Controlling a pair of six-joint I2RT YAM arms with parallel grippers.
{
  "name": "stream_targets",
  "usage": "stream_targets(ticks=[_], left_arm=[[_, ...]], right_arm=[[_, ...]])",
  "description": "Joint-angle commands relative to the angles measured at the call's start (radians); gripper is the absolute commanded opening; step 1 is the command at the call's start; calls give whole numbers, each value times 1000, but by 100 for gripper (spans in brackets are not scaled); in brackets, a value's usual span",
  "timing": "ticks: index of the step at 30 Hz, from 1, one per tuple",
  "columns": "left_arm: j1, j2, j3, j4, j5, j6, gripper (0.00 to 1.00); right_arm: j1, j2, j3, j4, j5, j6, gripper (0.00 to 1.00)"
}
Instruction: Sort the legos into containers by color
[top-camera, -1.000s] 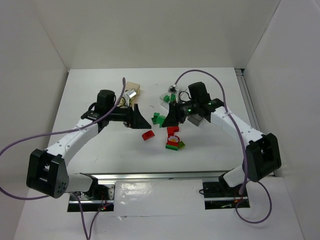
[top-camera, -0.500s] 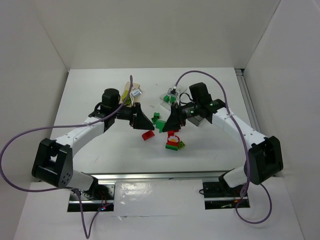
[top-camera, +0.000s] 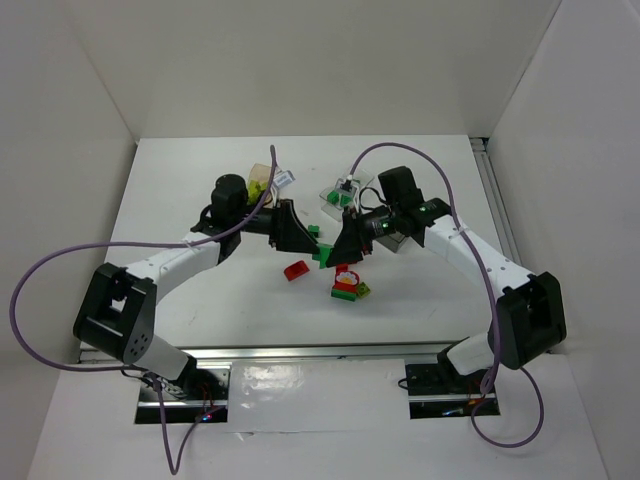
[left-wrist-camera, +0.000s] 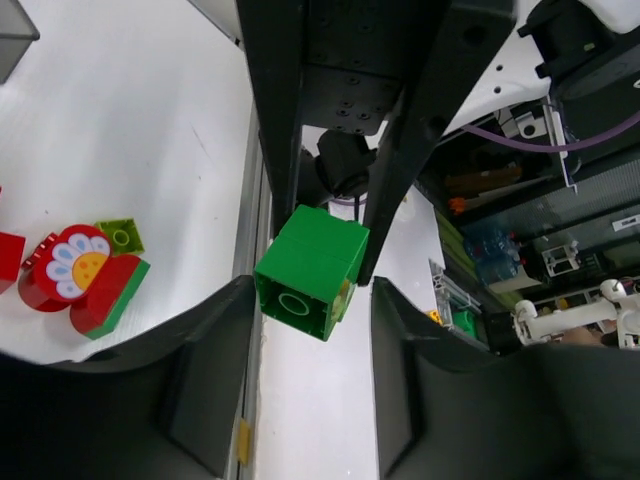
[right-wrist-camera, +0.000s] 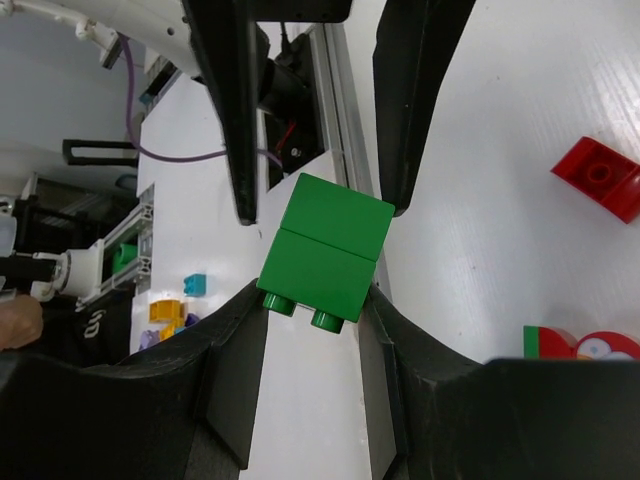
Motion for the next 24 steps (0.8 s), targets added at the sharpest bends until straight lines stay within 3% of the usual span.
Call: stream_targets(ticks=[1,9,14,16,20,22,24], left_arm=[[-13,-4,0,181,53,-78,56],[-23,5,0,183,83,-74,52],[-43,23,9,183,92,-51,59],[-52,33,18,131,92,-29,67],[-62,57,30,173,92,-52,67],[-62,68,21,224,92,-75,64],[-62,68,12,259,102,-112,52]], right_arm=[[-1,-7,30,-26,-17,-18,24],[-1,-7,30,2,-17,-7,24],[-1,-7,30,14,-29,5,24],[-1,-7,30,14,-38,14,24],[-1,-7,30,34,-38,33,24],[-1,-7,30,43,-38,33,24],[-1,-7,30,43,-38,33,24]])
